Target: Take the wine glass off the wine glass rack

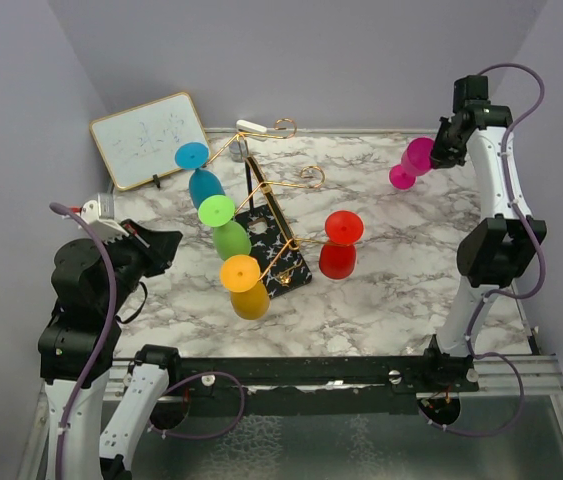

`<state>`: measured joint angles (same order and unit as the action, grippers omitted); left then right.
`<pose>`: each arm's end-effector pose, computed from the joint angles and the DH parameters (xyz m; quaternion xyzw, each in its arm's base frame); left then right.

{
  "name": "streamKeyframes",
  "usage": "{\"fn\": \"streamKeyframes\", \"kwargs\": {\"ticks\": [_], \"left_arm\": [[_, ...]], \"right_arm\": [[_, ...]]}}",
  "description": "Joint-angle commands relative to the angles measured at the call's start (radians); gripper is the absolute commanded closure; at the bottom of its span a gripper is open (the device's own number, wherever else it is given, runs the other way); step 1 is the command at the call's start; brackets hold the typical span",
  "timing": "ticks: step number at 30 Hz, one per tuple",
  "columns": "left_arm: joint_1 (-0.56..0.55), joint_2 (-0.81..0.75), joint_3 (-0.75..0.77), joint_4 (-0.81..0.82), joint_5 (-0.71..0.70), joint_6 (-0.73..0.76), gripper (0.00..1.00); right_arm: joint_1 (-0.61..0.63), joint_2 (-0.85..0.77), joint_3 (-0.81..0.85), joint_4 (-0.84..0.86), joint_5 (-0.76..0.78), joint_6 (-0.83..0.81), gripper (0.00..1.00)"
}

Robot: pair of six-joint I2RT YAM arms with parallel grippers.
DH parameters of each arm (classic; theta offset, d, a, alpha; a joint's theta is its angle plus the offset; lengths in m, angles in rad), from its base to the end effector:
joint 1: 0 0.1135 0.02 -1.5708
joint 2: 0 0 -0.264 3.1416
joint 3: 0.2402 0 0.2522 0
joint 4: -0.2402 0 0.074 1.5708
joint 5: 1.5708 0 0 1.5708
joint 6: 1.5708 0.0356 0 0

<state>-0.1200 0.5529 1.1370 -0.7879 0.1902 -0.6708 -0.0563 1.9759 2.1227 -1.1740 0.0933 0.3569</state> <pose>0.0720 -0.0155 0.4152 -0.1522 0.7591 -0.3101 0.5518 0.4134 -0.0266 0.3576 0.2096 0.9392 -0.0043 0.2719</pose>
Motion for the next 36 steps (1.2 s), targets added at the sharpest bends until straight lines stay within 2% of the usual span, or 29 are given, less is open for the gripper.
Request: {"fn": "streamKeyframes", "kwargs": {"ticks": [1,10,17,21,23,24,26,29,32,36], "left_arm": [[-0.006,-0.024,0.000,0.003,-0.027,0.012,1.00],[-0.007,-0.032,0.003,-0.016,-0.048,0.025,1.00],[-0.007,-0.035,0.002,-0.026,-0.051,0.027,1.00],[-0.008,-0.030,0.006,-0.025,-0.049,0.027,1.00],[-0.007,-0.029,0.006,-0.026,-0.046,0.027,1.00],[-0.008,-0.028,0.007,-0.026,-0.046,0.027,0.98],[-0.007,-0.028,0.007,-0.025,-0.045,0.027,0.87],[-0.007,-0.027,0.006,-0.026,-0.042,0.027,0.68],[-0.007,-0.025,0.008,-0.026,-0.043,0.028,0.62],[-0.007,-0.024,0.007,-0.019,-0.047,0.028,0.60]], "right_arm": [[-0.005,0.004,-0.022,0.016,0.037,-0.038,0.99],[-0.005,0.053,-0.031,0.019,0.144,-0.034,0.99],[-0.005,0.072,-0.099,0.047,0.136,-0.021,0.96],[-0.005,0.074,-0.102,0.054,0.124,-0.023,0.91],[-0.005,0.078,-0.090,0.048,0.116,-0.021,0.82],[-0.005,0.077,-0.082,0.046,0.113,-0.018,0.76],[-0.005,0.073,-0.071,0.043,0.114,-0.013,0.65],[-0.005,0.054,-0.044,0.027,0.107,-0.005,0.60],[-0.005,-0.002,-0.026,0.021,0.093,-0.001,0.59],[-0.005,-0.132,-0.023,0.029,0.039,0.003,0.58]]}}
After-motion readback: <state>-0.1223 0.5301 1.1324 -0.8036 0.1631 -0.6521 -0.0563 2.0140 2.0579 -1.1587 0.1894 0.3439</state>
